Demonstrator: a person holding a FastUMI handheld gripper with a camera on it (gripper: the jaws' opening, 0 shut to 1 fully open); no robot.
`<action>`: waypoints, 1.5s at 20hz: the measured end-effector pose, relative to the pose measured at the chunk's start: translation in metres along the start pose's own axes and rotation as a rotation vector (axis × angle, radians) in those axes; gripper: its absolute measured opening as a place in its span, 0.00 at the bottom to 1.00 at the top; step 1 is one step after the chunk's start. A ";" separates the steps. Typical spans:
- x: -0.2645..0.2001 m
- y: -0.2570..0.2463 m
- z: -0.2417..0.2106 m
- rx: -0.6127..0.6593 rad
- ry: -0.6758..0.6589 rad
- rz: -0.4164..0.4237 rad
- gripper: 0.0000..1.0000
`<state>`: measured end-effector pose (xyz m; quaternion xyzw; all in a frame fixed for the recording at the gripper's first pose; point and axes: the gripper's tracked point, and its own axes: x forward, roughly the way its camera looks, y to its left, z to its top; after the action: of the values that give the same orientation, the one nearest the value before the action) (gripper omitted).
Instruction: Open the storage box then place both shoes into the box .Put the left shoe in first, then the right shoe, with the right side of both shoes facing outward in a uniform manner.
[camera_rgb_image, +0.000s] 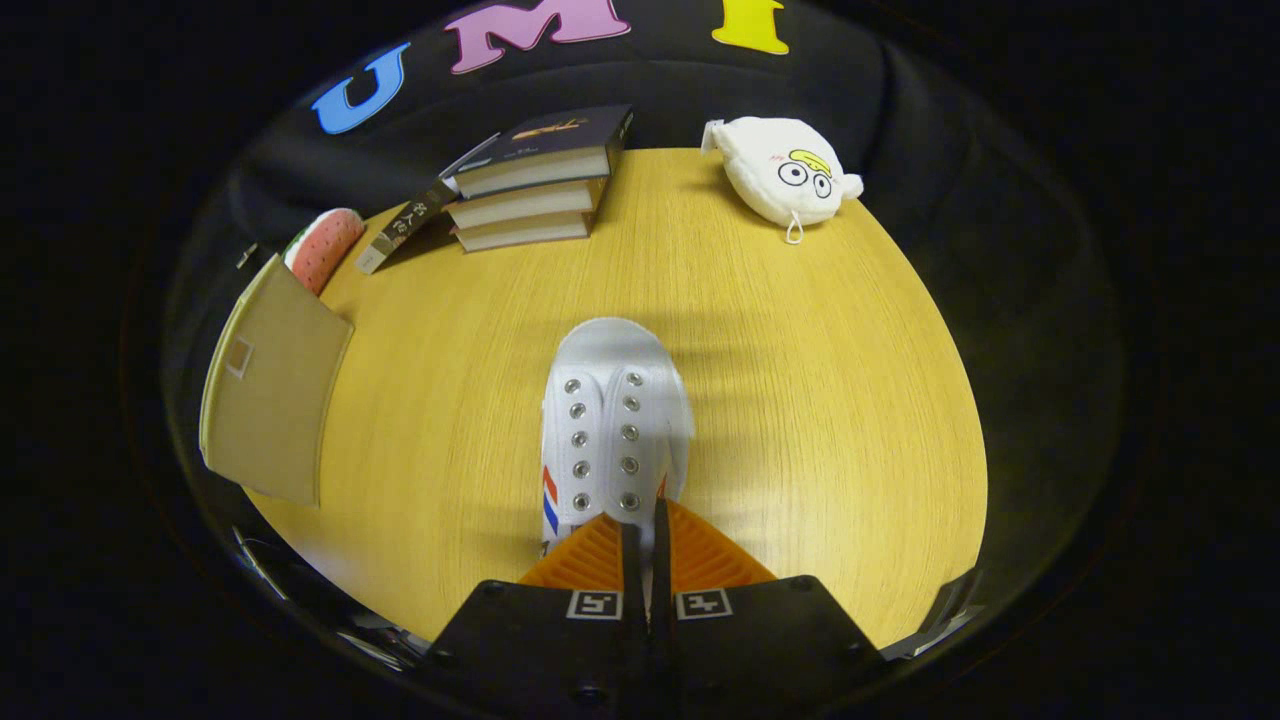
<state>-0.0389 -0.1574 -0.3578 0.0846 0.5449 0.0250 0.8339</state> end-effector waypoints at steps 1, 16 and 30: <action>0.004 -0.003 -0.006 0.009 0.013 -0.018 0.06; -0.029 0.033 0.015 0.245 -0.078 0.136 0.05; -0.168 0.256 0.109 0.097 -0.282 0.398 0.05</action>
<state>0.0057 0.0597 -0.1199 0.2328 0.3963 0.1504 0.8753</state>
